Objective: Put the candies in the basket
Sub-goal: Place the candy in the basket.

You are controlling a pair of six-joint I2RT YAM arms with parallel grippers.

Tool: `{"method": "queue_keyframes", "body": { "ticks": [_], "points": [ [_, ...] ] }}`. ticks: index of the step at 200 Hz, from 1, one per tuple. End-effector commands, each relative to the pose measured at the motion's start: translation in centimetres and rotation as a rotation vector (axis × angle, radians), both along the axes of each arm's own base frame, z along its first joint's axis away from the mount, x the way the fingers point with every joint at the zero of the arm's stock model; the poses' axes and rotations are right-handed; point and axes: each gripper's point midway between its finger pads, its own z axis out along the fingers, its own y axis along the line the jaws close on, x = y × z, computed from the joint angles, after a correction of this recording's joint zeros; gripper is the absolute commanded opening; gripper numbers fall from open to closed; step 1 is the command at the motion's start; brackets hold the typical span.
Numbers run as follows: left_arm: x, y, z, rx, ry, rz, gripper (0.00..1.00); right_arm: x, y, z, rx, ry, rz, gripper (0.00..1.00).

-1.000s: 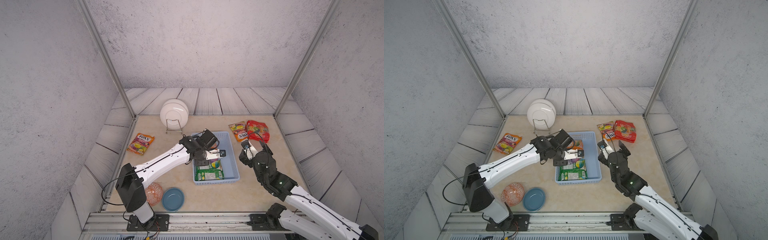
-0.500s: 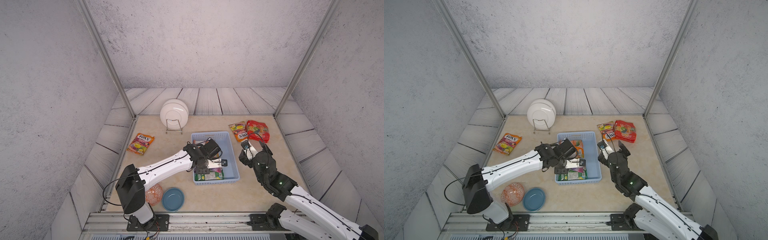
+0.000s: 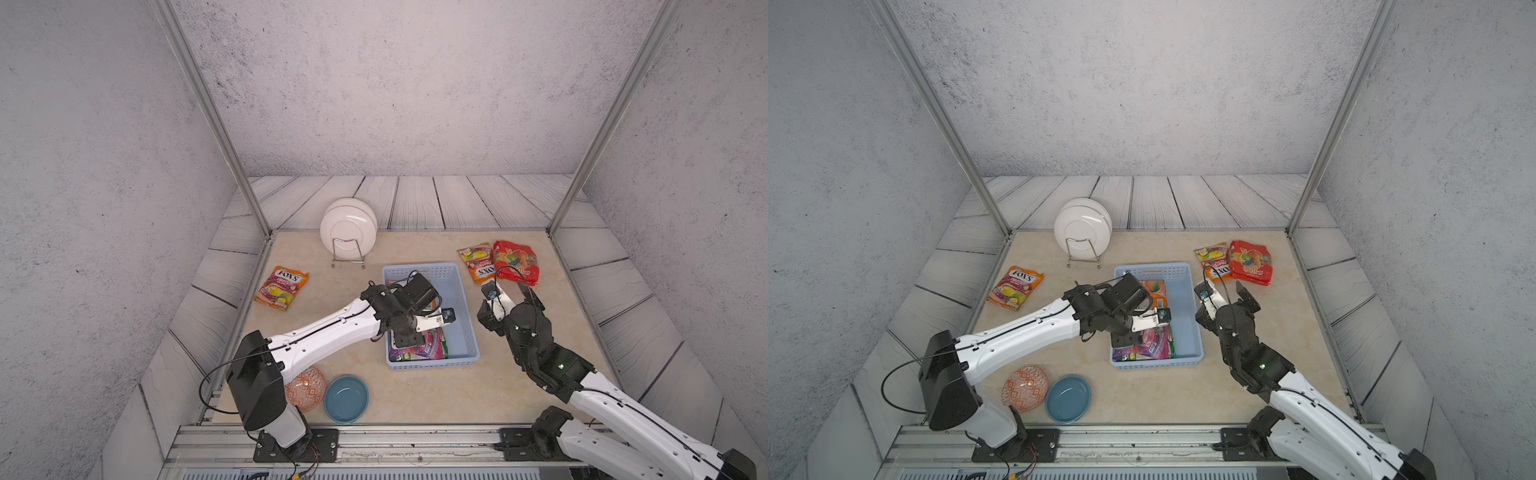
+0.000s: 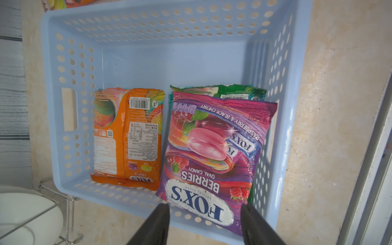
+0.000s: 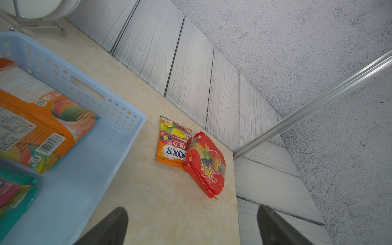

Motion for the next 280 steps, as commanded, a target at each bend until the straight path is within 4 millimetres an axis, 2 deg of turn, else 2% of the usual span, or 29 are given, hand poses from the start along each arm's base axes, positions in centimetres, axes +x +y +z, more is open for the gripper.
{"method": "queue_keyframes", "body": {
  "ticks": [1,15,31,64,86,110,137,155,170,190,240,280],
  "points": [
    [0.6,0.3,-0.3,-0.039,0.034,0.054,0.59,0.0,0.1,0.1,0.009,-0.006,0.003,0.99],
    [1.2,0.6,-0.8,-0.034,0.030,0.082,0.57,0.1,-0.3,-0.3,-0.010,-0.001,-0.016,0.99],
    [1.8,0.8,-1.1,-0.068,0.063,0.132,0.54,0.1,0.0,0.3,0.010,-0.013,0.000,0.99],
    [1.3,1.0,-3.3,-0.069,0.135,0.157,0.54,0.1,-0.2,0.0,-0.006,-0.006,-0.013,0.99],
    [0.5,0.6,-5.3,-0.081,0.201,0.170,0.54,0.0,0.1,0.7,0.023,-0.021,0.008,0.99],
    [0.1,0.1,-6.9,-0.050,0.244,0.183,0.54,-0.1,-0.3,0.1,-0.001,-0.008,-0.011,0.99],
    [-0.9,-0.3,-8.8,-0.039,0.304,0.199,0.53,-0.2,-0.1,1.0,0.028,-0.028,0.006,0.99],
    [-1.9,-0.4,-9.4,-0.024,0.314,0.191,0.52,-0.2,-0.5,0.5,0.010,-0.020,-0.013,0.99],
    [-2.7,-0.6,-9.8,-0.035,0.344,0.194,0.52,-0.3,-0.4,1.0,0.023,-0.032,-0.010,0.99],
    [-2.9,-0.6,-9.5,-0.040,0.341,0.197,0.52,-0.4,-0.3,1.1,0.033,-0.033,0.003,0.99],
    [-1.6,-0.5,-6.3,-0.080,0.248,0.204,0.52,-0.3,-0.2,0.7,0.030,-0.024,0.003,0.99],
    [-0.8,0.1,-3.8,-0.147,0.204,0.223,0.57,-0.1,-0.1,0.4,0.024,-0.018,0.001,0.99]
  ]
}}
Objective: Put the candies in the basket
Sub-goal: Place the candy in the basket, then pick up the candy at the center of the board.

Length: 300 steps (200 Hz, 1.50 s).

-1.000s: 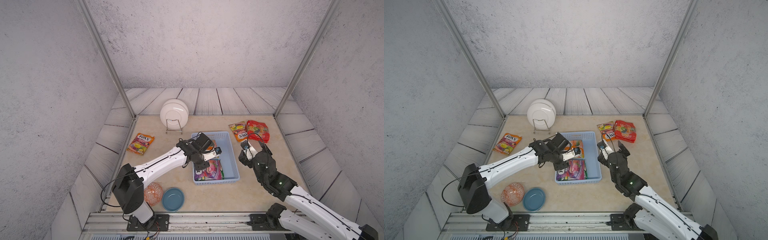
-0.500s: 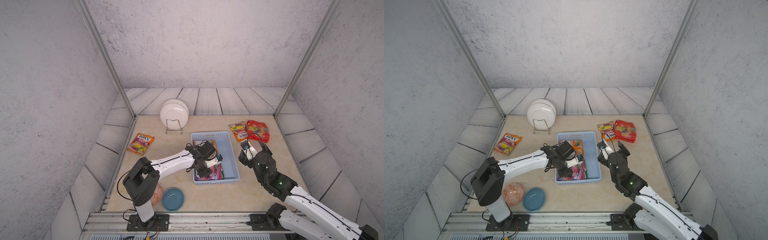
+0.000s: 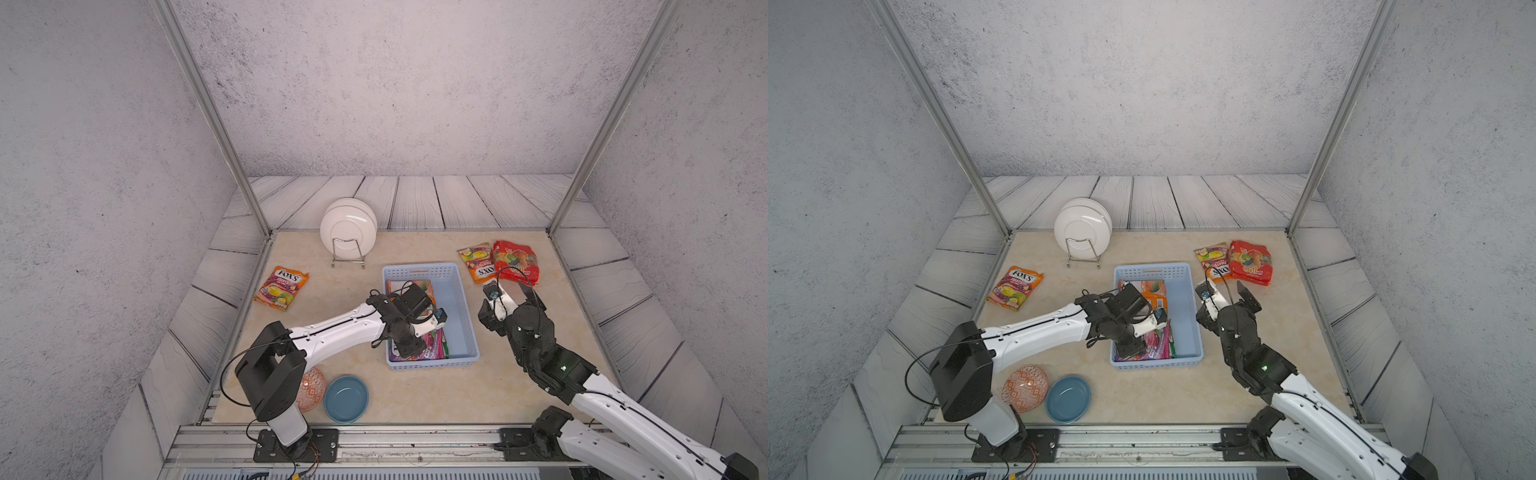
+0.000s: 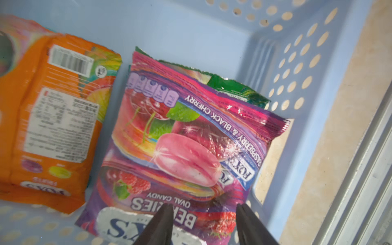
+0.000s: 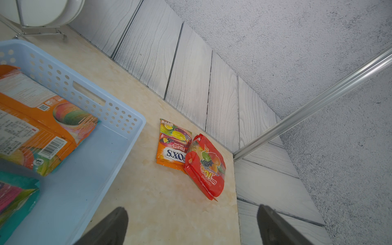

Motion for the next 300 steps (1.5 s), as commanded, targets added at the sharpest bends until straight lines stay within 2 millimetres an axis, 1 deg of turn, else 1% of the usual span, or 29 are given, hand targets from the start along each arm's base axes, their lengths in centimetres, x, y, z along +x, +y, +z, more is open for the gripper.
{"method": "queue_keyframes", "body": {
  "ticks": [1,18,44,64,67,73,88,92,98,126,135,155,170,175,211,228,238,256,269,273,279,300],
  "points": [
    [0.4,0.6,1.9,-0.035,-0.031,0.019,0.57,0.1,0.0,0.0,0.011,-0.005,-0.005,0.99],
    [1.1,1.4,2.9,-0.046,-0.068,0.038,0.59,0.3,-0.2,-1.1,-0.020,0.024,-0.019,0.99],
    [2.0,2.3,4.5,-0.113,-0.073,0.079,0.64,0.7,0.2,-0.9,-0.001,0.021,-0.014,0.99],
    [2.9,3.6,5.6,-0.128,-0.101,0.111,0.68,1.0,-0.1,-2.0,-0.006,0.062,-0.035,0.99],
    [3.1,3.9,5.7,-0.132,-0.105,0.118,0.69,1.1,-0.1,-2.2,-0.010,0.067,-0.039,0.99],
    [3.4,4.2,6.1,-0.145,-0.111,0.132,0.73,1.2,-0.1,-2.2,-0.011,0.069,-0.042,0.99],
    [3.8,5.1,6.8,-0.185,-0.114,0.159,0.75,1.5,0.1,-1.9,0.012,0.069,-0.044,0.99],
    [3.9,5.3,7.1,-0.195,-0.115,0.165,0.76,1.6,0.1,-1.8,0.019,0.070,-0.047,0.99],
    [4.2,5.7,7.4,-0.203,-0.121,0.179,0.80,1.7,0.1,-1.8,0.027,0.078,-0.054,0.99],
    [5.6,8.1,8.7,-0.233,-0.163,0.252,0.82,2.4,0.2,-2.9,0.010,0.144,-0.087,0.99],
    [5.9,8.8,9.2,-0.254,-0.171,0.272,0.86,2.8,0.3,-2.9,0.004,0.155,-0.095,0.99],
    [6.8,10.7,10.1,-0.279,-0.184,0.336,0.87,3.6,0.4,-2.6,-0.015,0.195,-0.127,0.99],
    [7.5,12.0,10.9,-0.303,-0.205,0.389,0.88,4.5,0.4,-2.6,-0.028,0.223,-0.157,0.99],
    [7.7,12.4,11.2,-0.314,-0.214,0.403,0.90,4.9,0.5,-2.6,-0.032,0.228,-0.161,0.99],
    [8.5,15.3,12.2,-0.370,-0.218,0.510,0.92,7.5,0.6,-2.9,-0.023,0.290,-0.233,0.99],
    [8.7,16.5,12.6,-0.384,-0.252,0.547,0.98,9.0,0.7,-3.1,-0.020,0.312,-0.254,0.99],
    [8.8,17.3,12.8,-0.392,-0.257,0.572,0.98,9.9,0.7,-3.0,-0.028,0.319,-0.276,0.99],
    [9.4,19.2,13.4,-0.402,-0.279,0.647,0.98,11.3,0.8,-2.7,-0.035,0.340,-0.311,0.99],
    [9.9,20.3,13.7,-0.396,-0.323,0.683,0.98,12.4,1.0,-2.8,-0.029,0.348,-0.316,0.99],
    [9.9,20.6,13.8,-0.394,-0.335,0.688,1.00,12.8,1.0,-2.9,-0.027,0.349,-0.321,0.99],
    [10.1,21.0,13.9,-0.386,-0.349,0.703,0.98,13.3,1.1,-2.9,-0.023,0.354,-0.326,0.99],
    [10.9,23.1,14.4,-0.348,-0.387,0.785,0.98,14.8,0.7,-3.4,0.000,0.392,-0.366,0.99]
  ]
}}
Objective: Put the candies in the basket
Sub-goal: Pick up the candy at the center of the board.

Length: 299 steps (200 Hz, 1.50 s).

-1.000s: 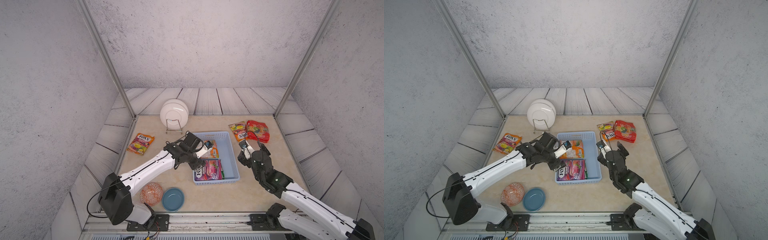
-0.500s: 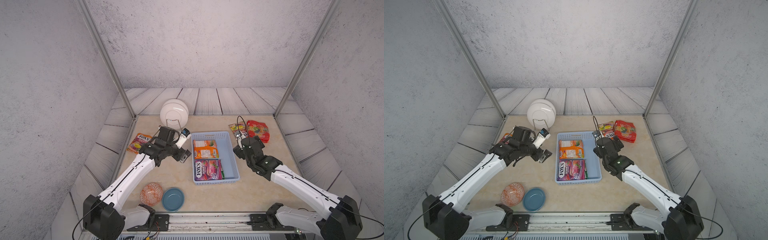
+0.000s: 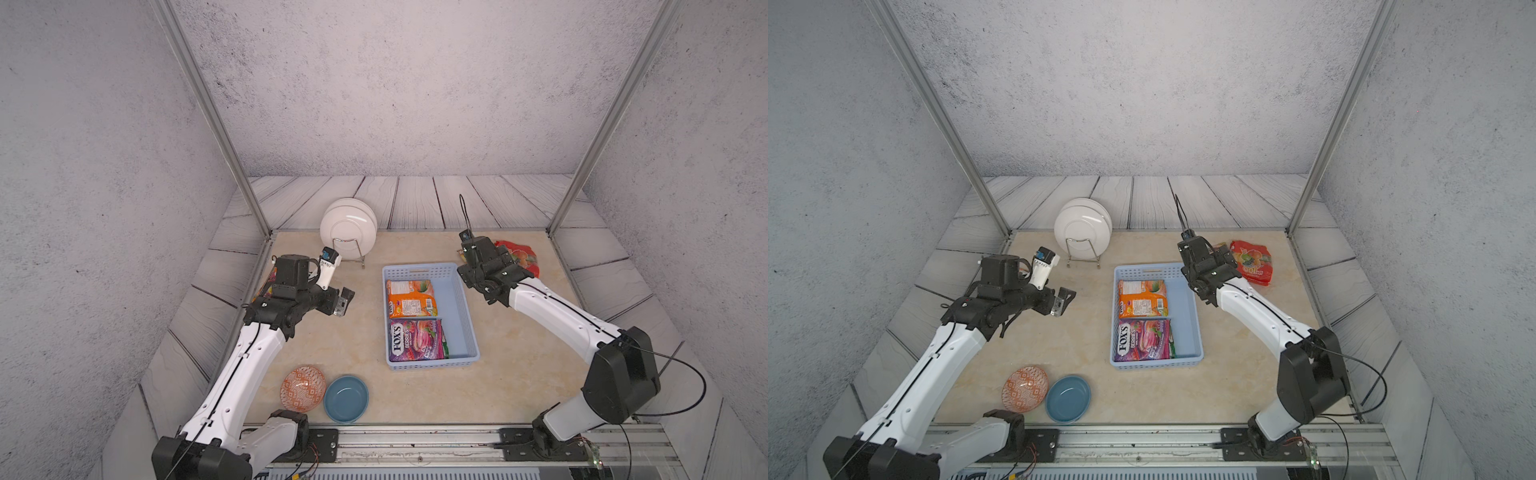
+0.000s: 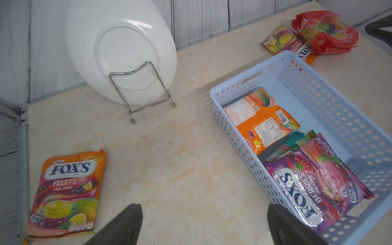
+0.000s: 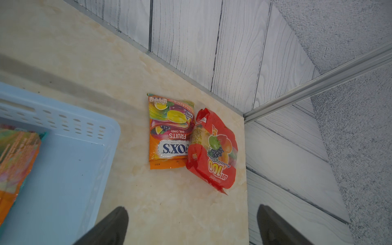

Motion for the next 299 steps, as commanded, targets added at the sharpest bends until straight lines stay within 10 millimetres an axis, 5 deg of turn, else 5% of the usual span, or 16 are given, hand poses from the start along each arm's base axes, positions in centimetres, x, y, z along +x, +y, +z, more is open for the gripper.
{"method": "queue_keyframes", "body": {
  "ticks": [1,51,163,213,279,299],
  "points": [
    [0.9,2.1,1.0,0.019,-0.038,0.099,0.98,1.3,-0.8,-0.8,0.017,0.048,-0.069,0.99],
    [1.5,4.5,1.1,0.059,-0.056,0.206,0.98,5.3,-0.8,-2.9,0.050,0.124,-0.109,0.99],
    [1.7,4.7,1.1,0.051,-0.056,0.209,0.98,12.3,-2.1,-11.0,0.110,0.317,-0.174,0.89],
    [1.9,4.6,0.7,0.054,-0.037,0.200,0.98,13.4,-1.7,-14.6,0.178,0.403,-0.162,0.74],
    [2.6,4.8,-0.1,0.058,-0.001,0.213,0.99,13.6,-1.0,-19.1,0.200,0.485,-0.168,0.67],
    [2.6,4.7,-0.1,0.050,-0.002,0.208,0.99,14.2,-1.0,-19.0,0.203,0.488,-0.165,0.65]
  ]
}}
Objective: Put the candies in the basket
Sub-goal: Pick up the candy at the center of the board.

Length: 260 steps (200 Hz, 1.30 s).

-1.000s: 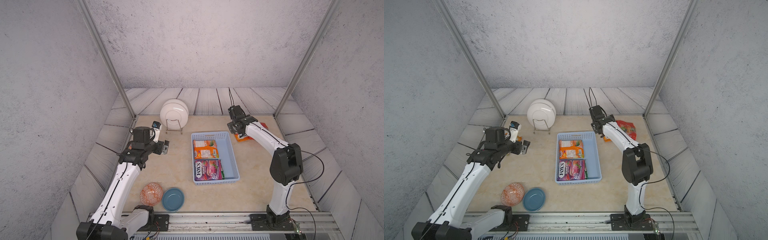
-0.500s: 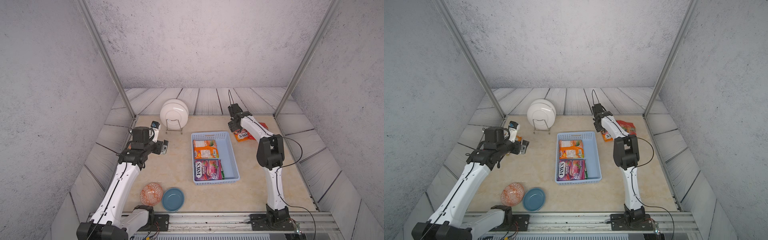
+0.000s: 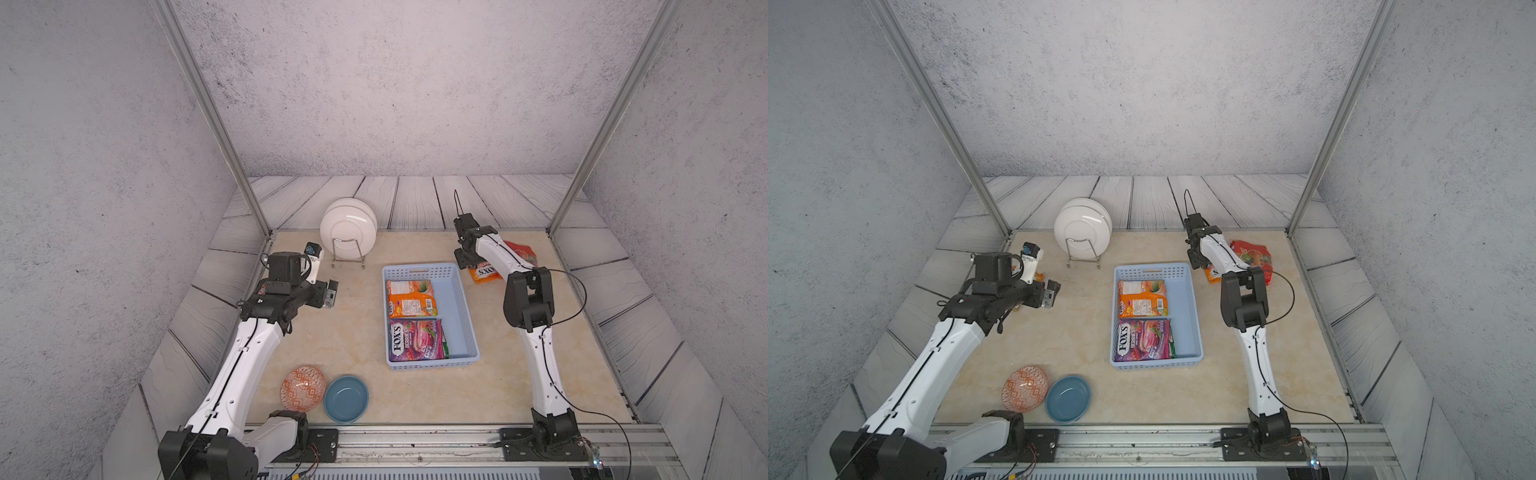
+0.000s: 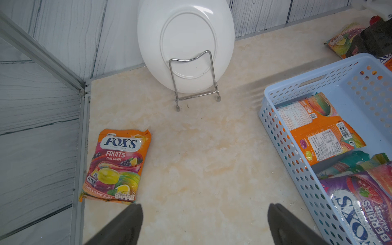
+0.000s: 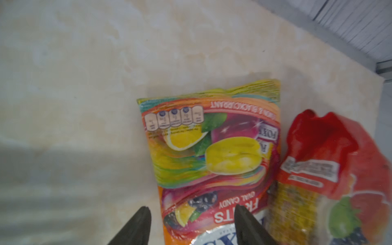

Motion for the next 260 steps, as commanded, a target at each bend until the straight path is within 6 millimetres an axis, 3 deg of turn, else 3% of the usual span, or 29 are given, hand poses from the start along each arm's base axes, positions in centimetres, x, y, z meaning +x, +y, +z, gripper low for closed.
{"method": "queue_keyframes", "body": {
  "ticks": [1,125,177,209,229,260],
  "points": [
    [0.4,0.1,0.7,-0.020,-0.011,0.007,0.99,0.1,0.0,-1.5,0.016,0.045,-0.008,0.65],
    [0.5,0.6,0.9,-0.020,-0.007,0.026,0.99,-2.1,-0.7,-3.6,-0.005,0.142,-0.041,0.51],
    [0.3,0.5,1.2,-0.026,-0.020,0.024,0.98,-2.2,0.0,-3.5,-0.009,0.141,-0.011,0.20],
    [0.1,0.7,1.4,-0.021,-0.024,0.027,0.99,-2.5,0.2,-2.4,-0.016,0.120,0.019,0.00],
    [-0.2,0.5,1.7,-0.030,-0.039,0.017,0.99,-2.3,0.2,-1.0,-0.025,0.087,0.034,0.00],
    [-0.3,0.7,2.1,-0.022,-0.042,0.026,0.98,-2.4,0.3,2.8,-0.013,0.021,0.054,0.00]
  ]
}}
